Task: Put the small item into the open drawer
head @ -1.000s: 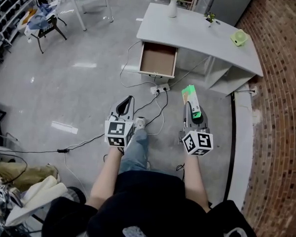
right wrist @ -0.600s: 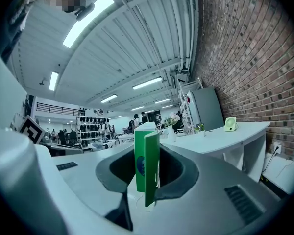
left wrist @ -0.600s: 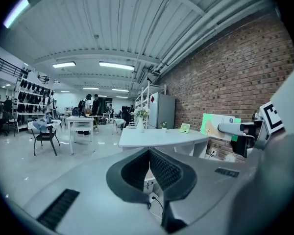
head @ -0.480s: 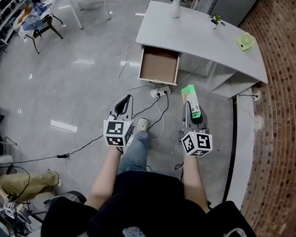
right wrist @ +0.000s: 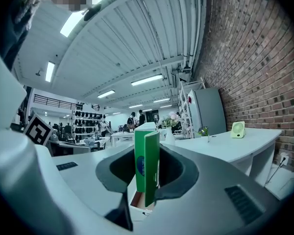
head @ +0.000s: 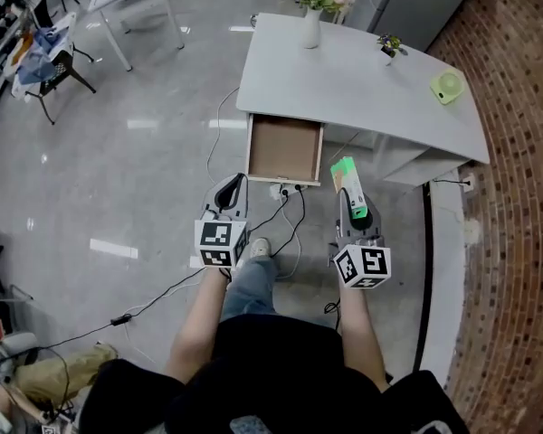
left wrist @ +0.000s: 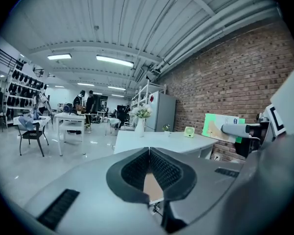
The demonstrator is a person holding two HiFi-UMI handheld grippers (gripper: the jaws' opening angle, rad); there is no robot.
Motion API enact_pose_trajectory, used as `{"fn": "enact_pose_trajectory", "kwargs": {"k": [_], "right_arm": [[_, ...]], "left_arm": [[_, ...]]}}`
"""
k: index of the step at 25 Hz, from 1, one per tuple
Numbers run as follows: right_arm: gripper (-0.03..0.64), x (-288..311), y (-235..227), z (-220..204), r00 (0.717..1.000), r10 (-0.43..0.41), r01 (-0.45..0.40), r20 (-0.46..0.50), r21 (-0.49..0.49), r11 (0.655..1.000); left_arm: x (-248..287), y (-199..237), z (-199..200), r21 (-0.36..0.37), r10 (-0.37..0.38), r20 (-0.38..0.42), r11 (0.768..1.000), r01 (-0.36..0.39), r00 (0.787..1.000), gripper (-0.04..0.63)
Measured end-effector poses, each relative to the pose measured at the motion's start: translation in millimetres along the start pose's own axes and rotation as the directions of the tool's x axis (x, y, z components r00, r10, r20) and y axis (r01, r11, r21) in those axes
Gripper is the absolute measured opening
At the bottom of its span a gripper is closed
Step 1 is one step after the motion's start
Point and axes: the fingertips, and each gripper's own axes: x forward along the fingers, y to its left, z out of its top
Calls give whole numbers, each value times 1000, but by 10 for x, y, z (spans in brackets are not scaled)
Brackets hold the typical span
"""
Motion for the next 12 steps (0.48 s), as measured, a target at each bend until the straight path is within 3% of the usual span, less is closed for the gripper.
{"fn": "enact_pose_trajectory", "kwargs": {"k": [12], "right_arm": [[81,1245,-368,35,999,-33,33,-12,30,999]], "left_arm": [[1220,336,391,54,-85,-19,995,86,996,23]]}}
